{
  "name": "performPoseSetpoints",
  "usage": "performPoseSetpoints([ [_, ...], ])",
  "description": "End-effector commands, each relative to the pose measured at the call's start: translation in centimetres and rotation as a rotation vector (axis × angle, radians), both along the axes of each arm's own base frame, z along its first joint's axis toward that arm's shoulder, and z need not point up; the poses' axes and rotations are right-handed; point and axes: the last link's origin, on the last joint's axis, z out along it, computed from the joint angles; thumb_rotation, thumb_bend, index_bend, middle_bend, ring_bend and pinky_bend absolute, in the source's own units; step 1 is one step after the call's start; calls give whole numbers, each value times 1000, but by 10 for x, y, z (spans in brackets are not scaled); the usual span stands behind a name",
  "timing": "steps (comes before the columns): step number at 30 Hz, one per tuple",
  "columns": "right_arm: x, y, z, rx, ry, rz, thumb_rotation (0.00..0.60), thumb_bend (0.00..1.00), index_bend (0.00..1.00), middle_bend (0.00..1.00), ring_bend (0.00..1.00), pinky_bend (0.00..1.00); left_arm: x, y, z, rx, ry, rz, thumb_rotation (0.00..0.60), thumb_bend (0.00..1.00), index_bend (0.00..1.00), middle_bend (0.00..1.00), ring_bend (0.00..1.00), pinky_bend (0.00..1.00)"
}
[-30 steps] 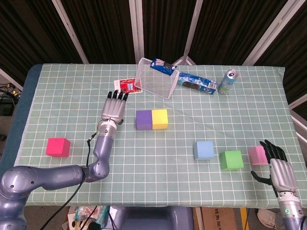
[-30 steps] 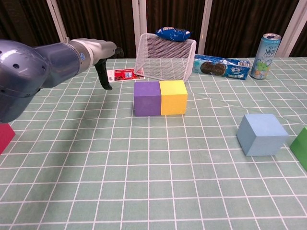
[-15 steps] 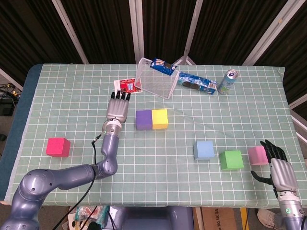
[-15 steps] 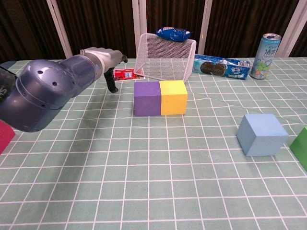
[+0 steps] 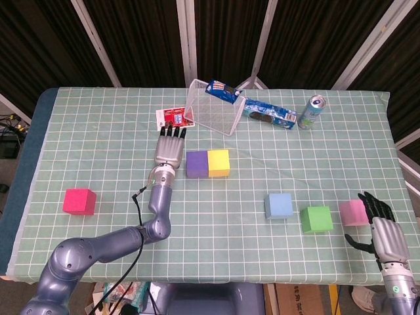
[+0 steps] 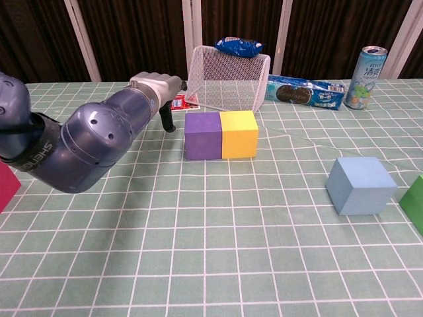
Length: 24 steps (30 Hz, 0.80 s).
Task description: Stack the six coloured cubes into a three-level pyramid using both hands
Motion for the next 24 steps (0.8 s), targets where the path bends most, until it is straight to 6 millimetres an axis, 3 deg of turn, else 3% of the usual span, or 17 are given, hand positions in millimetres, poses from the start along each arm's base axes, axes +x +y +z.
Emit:
performPoseSetpoints([
  [1, 0, 0, 0, 0, 0, -1, 600, 243, 0, 0, 0, 0, 4, 0, -4, 1, -9, -10, 600, 396, 0, 55, 0, 69],
  [24, -1, 1, 0, -1, -1, -6, 600, 243, 0, 0, 0, 0, 14, 4, -15, 40, -12, -40, 600, 401, 0, 57, 0, 68],
])
